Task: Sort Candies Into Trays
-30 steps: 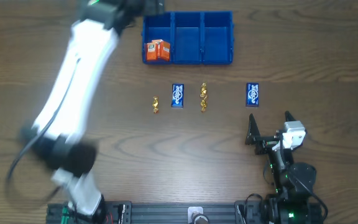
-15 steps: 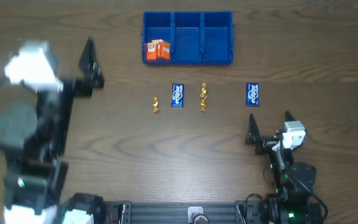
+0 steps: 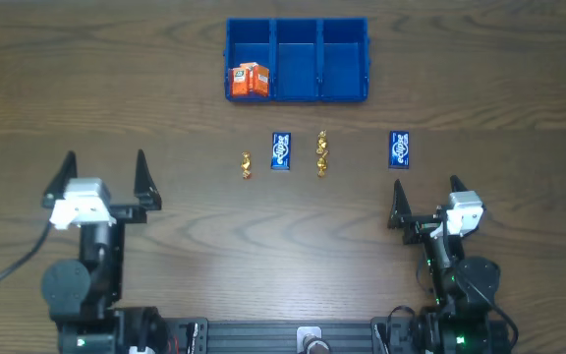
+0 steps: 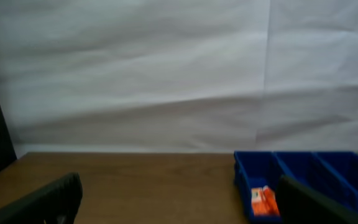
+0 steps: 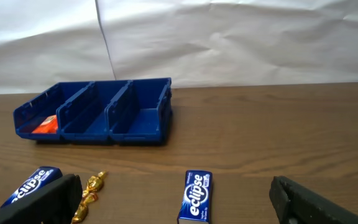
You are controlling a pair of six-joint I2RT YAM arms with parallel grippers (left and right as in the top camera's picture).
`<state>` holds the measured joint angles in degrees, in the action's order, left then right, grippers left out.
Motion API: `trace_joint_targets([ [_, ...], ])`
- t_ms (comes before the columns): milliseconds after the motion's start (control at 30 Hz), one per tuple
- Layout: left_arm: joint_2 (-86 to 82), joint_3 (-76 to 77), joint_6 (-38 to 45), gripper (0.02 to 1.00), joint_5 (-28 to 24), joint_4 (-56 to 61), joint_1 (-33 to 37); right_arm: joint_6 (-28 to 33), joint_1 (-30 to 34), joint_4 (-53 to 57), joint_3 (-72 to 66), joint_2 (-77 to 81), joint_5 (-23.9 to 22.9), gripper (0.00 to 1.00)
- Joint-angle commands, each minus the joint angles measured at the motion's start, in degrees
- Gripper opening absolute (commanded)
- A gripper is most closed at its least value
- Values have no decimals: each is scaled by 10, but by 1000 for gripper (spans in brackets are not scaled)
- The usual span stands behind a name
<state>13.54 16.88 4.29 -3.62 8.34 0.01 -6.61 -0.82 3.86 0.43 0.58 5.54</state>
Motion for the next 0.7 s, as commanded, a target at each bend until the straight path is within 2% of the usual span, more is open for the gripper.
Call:
trace_joint_targets([
  [33, -68, -86, 9, 998, -22, 49, 4, 7, 4, 5, 0, -4, -3, 998],
  [233, -134, -168, -49, 998, -26, 67, 4, 7, 4, 5, 0, -4, -3, 998],
  [600, -133, -166, -67, 998, -41, -118, 4, 7, 4, 5, 0, -4, -3, 998],
  [700, -131, -166, -66, 998, -37, -122, 4, 7, 4, 5, 0, -4, -3, 998],
])
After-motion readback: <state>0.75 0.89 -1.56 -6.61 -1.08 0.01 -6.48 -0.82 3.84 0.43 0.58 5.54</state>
